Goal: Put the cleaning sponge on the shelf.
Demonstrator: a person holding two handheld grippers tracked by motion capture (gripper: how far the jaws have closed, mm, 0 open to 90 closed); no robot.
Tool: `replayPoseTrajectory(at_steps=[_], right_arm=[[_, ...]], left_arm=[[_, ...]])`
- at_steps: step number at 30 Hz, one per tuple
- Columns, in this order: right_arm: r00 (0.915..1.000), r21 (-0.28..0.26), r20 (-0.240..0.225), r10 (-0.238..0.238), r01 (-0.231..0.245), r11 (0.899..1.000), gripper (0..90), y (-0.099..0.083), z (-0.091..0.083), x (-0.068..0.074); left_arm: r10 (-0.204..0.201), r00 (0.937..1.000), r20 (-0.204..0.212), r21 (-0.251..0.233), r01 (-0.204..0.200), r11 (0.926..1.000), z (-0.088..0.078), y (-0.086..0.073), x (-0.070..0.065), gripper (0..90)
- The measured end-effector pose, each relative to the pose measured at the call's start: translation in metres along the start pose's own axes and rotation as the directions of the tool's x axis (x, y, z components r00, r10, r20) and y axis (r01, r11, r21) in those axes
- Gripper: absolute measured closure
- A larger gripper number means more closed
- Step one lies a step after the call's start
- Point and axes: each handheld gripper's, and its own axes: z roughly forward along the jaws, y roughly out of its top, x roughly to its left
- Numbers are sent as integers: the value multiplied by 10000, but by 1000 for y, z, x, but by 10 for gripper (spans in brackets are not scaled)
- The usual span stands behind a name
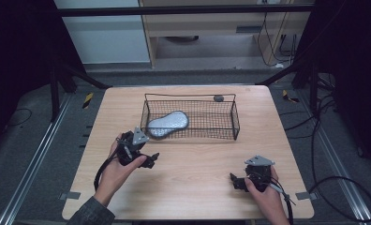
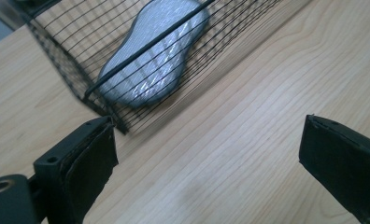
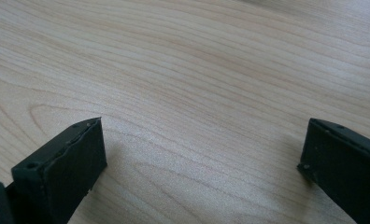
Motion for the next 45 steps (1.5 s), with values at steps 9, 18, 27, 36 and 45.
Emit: replayPoseTrajectory(at_steps=[9,18,27,36,45], right_arm=[[10000,2,0,0,0,10000,4,0,0,0],[10000,2,-2,-3,3,10000,4,0,0,0],[10000,2,-2,-3,3,10000,4,0,0,0],[10000,2,-2,-2,2,10000,4,0,0,0],[10000,4,-1,-3,3,10000,4,0,0,0]], left_arm=[[-515,9984,-234,390,524,9979,6,-23,21,38],[-1176,9909,-655,690,1221,9901,17,-45,44,40],[-1622,9822,-948,817,1701,9820,25,-62,60,40],[-2183,9677,-1263,757,2289,9705,32,-76,74,42],[-2572,9609,-1025,710,2650,9616,41,-85,79,40]])
